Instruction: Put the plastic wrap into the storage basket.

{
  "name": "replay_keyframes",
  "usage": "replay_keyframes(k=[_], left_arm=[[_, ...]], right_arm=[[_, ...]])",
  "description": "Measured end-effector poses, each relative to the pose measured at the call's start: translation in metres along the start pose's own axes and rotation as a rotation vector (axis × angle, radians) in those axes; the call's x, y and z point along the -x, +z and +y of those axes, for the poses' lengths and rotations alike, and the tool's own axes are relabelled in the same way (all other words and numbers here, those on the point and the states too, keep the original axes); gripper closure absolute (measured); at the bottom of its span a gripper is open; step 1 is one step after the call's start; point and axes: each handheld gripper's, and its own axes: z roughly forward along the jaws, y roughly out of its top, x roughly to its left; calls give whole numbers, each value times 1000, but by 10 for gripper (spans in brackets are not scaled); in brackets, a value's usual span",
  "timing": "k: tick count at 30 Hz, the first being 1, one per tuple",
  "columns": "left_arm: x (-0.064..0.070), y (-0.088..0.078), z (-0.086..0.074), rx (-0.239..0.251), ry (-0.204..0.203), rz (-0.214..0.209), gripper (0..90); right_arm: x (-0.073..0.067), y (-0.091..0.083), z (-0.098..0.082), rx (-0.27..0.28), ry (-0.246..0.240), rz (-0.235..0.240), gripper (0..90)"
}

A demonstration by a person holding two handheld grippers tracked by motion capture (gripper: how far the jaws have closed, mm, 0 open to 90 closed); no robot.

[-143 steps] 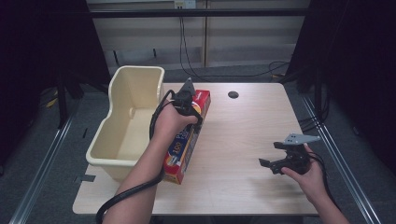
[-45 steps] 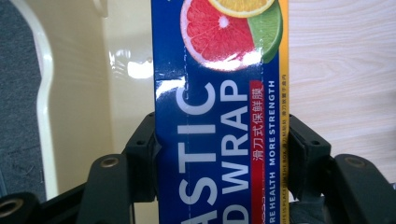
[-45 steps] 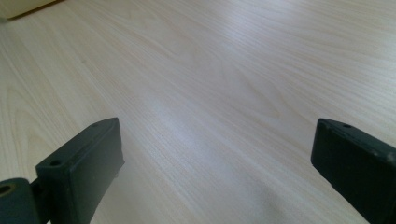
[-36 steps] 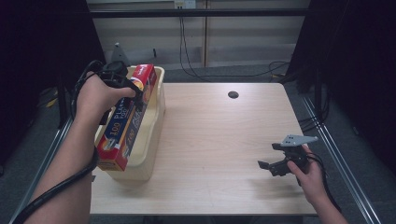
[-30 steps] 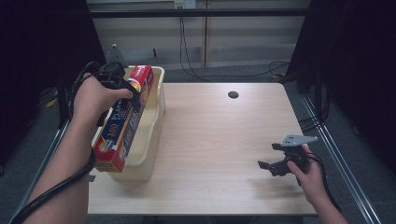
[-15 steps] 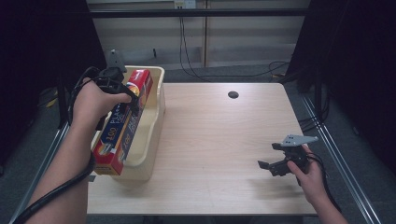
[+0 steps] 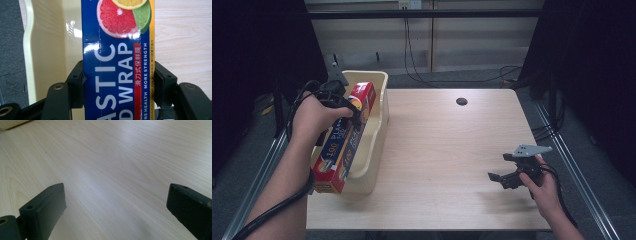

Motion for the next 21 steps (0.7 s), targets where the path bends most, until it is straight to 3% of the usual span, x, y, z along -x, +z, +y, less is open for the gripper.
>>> replay_keyframes(k=[21], left_arm=[[-7,28,-4,-33,-19,-10,404]], right_arm=[[0,0,0,1,2,-7,20]])
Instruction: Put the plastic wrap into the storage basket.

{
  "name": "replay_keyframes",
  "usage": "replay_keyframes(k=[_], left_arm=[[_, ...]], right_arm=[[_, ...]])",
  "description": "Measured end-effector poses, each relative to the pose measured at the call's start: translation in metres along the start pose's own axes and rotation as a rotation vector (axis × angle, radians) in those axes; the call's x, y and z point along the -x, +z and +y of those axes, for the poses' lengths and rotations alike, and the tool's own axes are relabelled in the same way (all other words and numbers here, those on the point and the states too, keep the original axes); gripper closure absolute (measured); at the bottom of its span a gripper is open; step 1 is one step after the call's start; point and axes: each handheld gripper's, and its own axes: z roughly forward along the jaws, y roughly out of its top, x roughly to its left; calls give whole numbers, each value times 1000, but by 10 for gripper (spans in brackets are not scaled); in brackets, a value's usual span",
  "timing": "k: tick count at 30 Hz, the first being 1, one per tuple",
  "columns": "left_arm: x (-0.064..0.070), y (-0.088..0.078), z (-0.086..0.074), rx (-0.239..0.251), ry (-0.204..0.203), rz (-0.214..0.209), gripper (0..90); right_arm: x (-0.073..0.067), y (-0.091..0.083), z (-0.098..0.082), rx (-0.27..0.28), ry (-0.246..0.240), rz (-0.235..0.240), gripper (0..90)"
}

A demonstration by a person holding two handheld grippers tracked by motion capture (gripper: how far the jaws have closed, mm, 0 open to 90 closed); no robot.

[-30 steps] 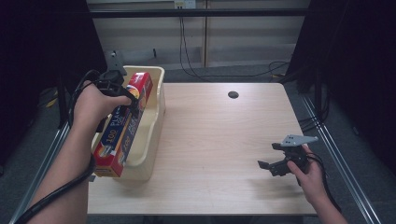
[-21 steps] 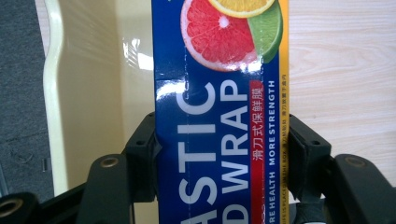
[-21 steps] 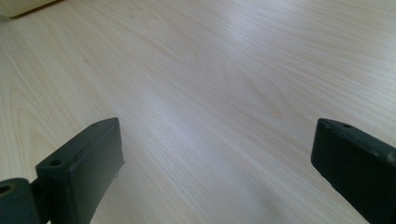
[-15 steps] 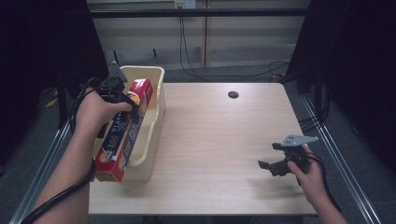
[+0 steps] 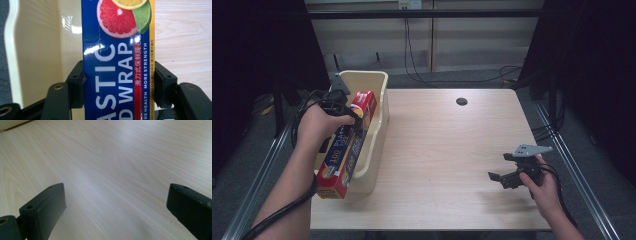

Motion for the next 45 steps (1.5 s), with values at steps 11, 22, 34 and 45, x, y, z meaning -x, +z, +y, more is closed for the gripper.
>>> replay_keyframes(k=[11,22,34,45], left_arm=[[-3,13,0,-17,-27,-10,404],[-2,20,0,-36,-34,-12,402],[0,27,0,-48,-38,-17,402],[-1,32,1,-55,-37,-18,401]], right_arm=[[0,0,0,-7,-1,-1,20],[-1,1,0,-7,1,4,20],[-1,2,-1,-14,-5,7,20],[-2,2,-1,-17,-6,9,20]])
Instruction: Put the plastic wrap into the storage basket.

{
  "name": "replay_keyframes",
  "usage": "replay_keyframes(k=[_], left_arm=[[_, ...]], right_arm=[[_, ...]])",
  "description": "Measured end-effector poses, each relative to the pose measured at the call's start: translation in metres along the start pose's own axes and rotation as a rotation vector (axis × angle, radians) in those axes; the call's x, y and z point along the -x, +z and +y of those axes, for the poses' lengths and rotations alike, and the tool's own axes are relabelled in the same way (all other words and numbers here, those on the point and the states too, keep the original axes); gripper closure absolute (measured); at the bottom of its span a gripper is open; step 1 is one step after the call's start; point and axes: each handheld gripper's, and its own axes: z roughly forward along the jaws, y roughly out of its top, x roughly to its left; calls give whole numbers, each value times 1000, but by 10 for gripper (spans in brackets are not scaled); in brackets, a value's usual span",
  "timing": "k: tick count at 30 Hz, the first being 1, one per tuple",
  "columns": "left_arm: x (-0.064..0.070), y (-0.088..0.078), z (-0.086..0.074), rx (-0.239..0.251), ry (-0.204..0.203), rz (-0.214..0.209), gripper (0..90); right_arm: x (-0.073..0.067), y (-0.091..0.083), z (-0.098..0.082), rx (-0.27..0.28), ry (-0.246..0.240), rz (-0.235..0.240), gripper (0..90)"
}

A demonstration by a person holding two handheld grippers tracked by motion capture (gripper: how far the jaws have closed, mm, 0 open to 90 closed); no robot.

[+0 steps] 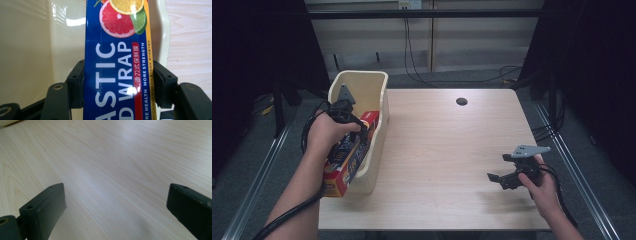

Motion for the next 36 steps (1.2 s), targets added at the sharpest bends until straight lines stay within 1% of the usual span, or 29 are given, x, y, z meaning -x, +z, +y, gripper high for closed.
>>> replay_keyframes(k=[8,10,11,16,20,22,24,25,27,32,33,36], left_arm=[[0,4,1,-2,-11,-4,401],[0,5,1,-3,-5,4,401],[0,5,1,-3,-11,-6,401],[0,7,1,-6,-10,-2,401],[-1,8,1,-5,-18,-13,401],[-1,8,1,-6,-17,-10,401],[-2,9,1,-6,-17,-15,401],[-3,10,1,-1,-27,-19,400],[-3,11,2,-2,-34,-23,400],[-2,13,3,-5,-36,-9,400],[-1,14,3,-4,-40,-10,400],[-1,14,4,-10,-33,-10,399]], right_arm=[[0,0,0,1,-1,-1,20],[0,0,0,-1,-1,0,20],[0,0,0,-2,0,1,20],[0,0,0,-3,-1,3,20],[0,0,0,-2,0,1,20],[-1,0,0,-3,-3,0,20],[0,0,0,-2,-4,3,20],[-1,0,0,-2,0,-1,20],[-1,0,0,-2,-3,-1,20],[-1,1,0,-4,-5,7,20],[-1,1,0,-4,-4,6,20],[-1,0,0,-4,-6,0,20]])
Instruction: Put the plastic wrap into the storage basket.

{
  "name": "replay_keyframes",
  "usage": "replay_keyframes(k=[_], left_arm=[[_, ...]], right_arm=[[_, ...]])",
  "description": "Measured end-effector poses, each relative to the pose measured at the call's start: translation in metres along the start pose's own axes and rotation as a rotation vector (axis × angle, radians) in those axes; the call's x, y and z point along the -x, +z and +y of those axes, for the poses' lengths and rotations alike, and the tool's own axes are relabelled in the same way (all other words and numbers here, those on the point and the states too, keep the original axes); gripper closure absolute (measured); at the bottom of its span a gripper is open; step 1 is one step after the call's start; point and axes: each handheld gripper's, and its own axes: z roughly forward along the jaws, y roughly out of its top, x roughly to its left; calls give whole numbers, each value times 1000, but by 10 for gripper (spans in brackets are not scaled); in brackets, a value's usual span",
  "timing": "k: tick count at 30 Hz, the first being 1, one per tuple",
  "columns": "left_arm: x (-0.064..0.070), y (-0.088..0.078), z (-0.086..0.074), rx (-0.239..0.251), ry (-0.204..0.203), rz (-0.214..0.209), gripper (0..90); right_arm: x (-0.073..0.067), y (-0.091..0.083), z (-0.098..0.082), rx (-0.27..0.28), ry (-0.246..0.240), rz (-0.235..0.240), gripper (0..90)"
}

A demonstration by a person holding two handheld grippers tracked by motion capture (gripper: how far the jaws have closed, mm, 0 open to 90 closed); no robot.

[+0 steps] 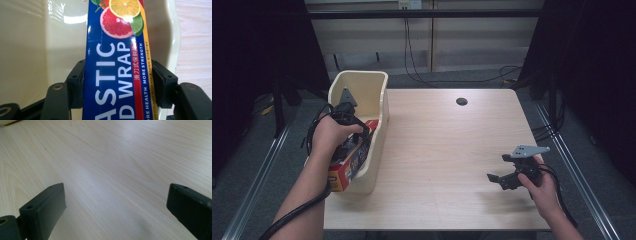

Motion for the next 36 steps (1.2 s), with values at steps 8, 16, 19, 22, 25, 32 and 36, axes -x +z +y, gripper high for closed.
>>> replay_keyframes(k=[8,16,19,22,25,32,36], left_arm=[[-1,1,0,-2,-12,-4,397],[-2,1,1,-2,-20,-9,392],[-3,2,1,-7,-32,-18,388],[-2,2,1,-8,-29,-10,386],[-1,1,1,-5,-35,-13,377],[-6,-10,-1,49,-43,-51,362],[-6,-16,-2,61,-33,-68,350]], right_arm=[[0,0,0,-3,1,5,20],[-1,0,0,-5,0,3,20],[0,0,0,-6,0,2,20],[0,0,0,-3,-1,4,20],[0,0,0,-1,0,1,20],[-1,0,1,0,-1,6,20],[-2,0,1,0,-1,7,20]])
